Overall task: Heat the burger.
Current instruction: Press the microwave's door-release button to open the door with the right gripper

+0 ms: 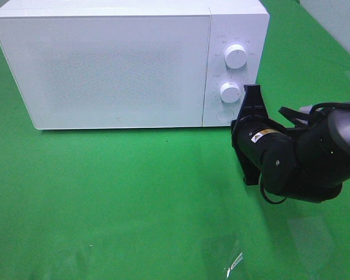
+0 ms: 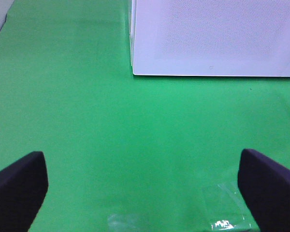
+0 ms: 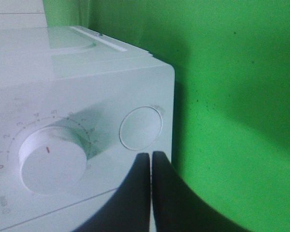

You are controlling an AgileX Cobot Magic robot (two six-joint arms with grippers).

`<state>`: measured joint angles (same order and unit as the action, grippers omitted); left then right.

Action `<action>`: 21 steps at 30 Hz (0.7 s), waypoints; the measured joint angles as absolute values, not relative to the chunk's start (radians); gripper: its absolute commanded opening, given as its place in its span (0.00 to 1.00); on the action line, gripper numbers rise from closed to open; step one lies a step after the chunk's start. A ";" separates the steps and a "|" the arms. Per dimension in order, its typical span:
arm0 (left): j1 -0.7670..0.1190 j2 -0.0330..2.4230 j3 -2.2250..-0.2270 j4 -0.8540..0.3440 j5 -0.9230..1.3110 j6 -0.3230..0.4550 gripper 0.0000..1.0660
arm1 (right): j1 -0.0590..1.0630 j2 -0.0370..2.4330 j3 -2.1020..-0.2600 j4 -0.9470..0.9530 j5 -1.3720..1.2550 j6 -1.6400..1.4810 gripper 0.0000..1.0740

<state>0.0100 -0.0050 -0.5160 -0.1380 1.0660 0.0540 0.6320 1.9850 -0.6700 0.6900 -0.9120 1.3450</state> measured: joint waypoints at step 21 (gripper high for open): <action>0.010 -0.005 -0.516 -0.138 1.066 0.054 0.94 | 0.551 2.084 -0.795 0.612 -0.904 1.351 0.00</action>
